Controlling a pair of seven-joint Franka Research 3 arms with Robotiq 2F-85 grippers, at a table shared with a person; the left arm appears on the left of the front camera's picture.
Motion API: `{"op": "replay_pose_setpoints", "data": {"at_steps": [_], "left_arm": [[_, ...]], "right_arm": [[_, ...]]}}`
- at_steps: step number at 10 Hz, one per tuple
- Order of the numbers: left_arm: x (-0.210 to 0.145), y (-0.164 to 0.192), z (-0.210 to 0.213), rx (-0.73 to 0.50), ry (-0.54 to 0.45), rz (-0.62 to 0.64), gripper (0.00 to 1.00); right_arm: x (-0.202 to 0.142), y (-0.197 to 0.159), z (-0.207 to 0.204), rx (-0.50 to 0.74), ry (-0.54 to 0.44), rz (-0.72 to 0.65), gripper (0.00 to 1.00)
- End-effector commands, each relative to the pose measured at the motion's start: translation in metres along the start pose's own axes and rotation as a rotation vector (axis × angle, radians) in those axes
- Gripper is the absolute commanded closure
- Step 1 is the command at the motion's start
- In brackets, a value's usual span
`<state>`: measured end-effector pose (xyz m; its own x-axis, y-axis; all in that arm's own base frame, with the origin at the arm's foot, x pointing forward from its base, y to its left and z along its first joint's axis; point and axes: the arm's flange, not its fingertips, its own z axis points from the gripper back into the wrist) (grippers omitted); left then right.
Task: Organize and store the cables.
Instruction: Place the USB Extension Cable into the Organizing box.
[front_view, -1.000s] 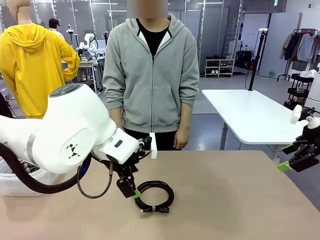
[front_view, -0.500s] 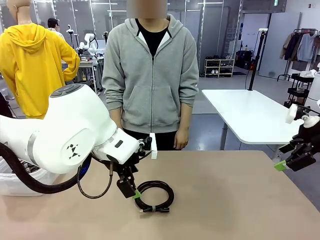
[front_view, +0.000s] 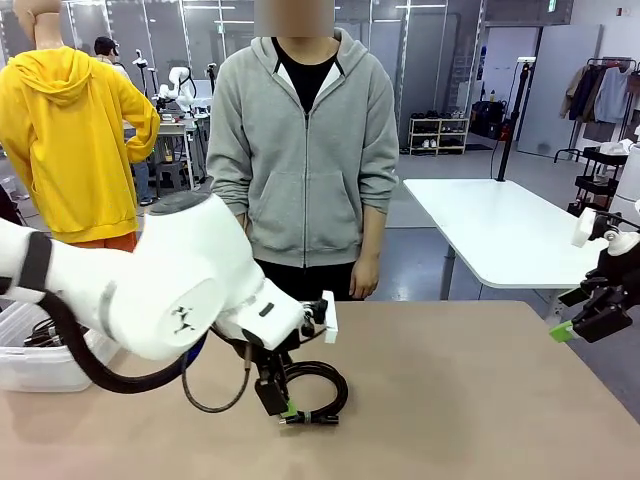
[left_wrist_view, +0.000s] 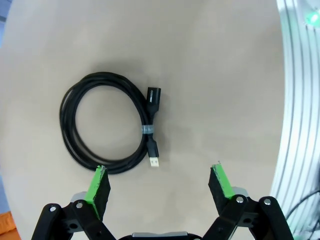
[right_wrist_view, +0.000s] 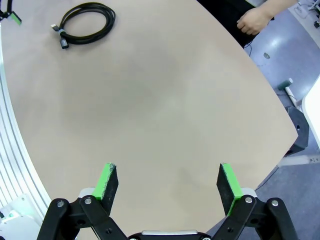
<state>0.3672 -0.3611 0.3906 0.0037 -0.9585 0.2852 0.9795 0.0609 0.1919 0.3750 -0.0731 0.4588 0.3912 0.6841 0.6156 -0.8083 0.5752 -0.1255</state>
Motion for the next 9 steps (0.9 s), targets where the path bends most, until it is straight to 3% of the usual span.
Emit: {"op": "replay_pose_setpoints", "data": {"at_steps": [1, 9], "left_arm": [[0.019, 0.018, -0.010, -0.030, 0.060, 0.003, 0.00], [0.025, 0.036, -0.081, -0.163, 0.125, 0.044, 0.00]], "right_arm": [[0.003, 0.000, -0.001, -0.003, -0.007, -0.027, 0.00], [0.003, 0.000, -0.001, -0.003, -0.007, -0.027, 0.00]]}}
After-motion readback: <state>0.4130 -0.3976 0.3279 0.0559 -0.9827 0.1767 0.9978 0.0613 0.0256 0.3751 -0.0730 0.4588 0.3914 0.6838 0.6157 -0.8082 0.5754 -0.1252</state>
